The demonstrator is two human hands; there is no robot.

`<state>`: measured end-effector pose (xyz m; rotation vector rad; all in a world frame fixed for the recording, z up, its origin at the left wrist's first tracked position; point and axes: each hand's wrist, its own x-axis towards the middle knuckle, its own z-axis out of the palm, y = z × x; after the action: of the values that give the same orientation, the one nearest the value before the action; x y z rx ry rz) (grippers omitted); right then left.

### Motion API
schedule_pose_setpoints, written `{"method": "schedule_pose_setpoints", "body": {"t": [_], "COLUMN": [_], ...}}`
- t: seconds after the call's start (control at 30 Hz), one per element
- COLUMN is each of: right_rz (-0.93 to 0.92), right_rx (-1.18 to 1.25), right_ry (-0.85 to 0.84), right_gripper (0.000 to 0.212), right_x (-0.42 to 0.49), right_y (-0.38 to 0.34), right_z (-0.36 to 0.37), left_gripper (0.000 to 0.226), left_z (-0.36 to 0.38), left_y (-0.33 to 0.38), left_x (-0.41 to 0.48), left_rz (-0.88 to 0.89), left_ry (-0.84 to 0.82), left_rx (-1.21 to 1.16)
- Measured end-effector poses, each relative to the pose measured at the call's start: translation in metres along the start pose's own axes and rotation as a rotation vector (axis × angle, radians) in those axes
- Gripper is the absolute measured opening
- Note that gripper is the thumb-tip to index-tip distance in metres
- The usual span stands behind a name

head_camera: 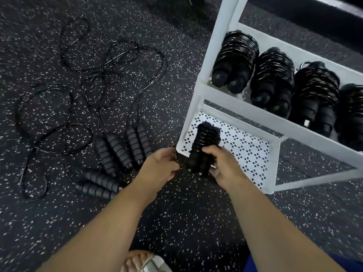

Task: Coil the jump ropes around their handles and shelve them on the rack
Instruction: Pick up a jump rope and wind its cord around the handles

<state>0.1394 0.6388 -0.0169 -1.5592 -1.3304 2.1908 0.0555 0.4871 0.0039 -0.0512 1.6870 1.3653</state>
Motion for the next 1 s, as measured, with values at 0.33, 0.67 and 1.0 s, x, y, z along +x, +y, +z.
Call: {"method": "schedule_pose_setpoints", "body": {"t": [0.33, 0.67, 1.0], "right_rz": [-0.082, -0.085, -0.101], "right_rx": [-0.288, -0.362, -0.476], "right_ry": [0.193, 0.212, 0.199], "right_gripper": [0.013, 0.022, 0.03], "right_x": [0.07, 0.105, 0.084], "right_y": [-0.034, -0.017, -0.023], "right_z": [0.021, 0.029, 0.035], "left_gripper": [0.047, 0.048, 0.046], "left_z": [-0.014, -0.025, -0.027], "left_y": [-0.008, -0.013, -0.006], "left_x": [0.001, 0.0, -0.004], "left_rz": [0.032, 0.025, 0.033], "left_ry": [0.011, 0.021, 0.032], "left_rx": [0.006, 0.005, -0.018]}}
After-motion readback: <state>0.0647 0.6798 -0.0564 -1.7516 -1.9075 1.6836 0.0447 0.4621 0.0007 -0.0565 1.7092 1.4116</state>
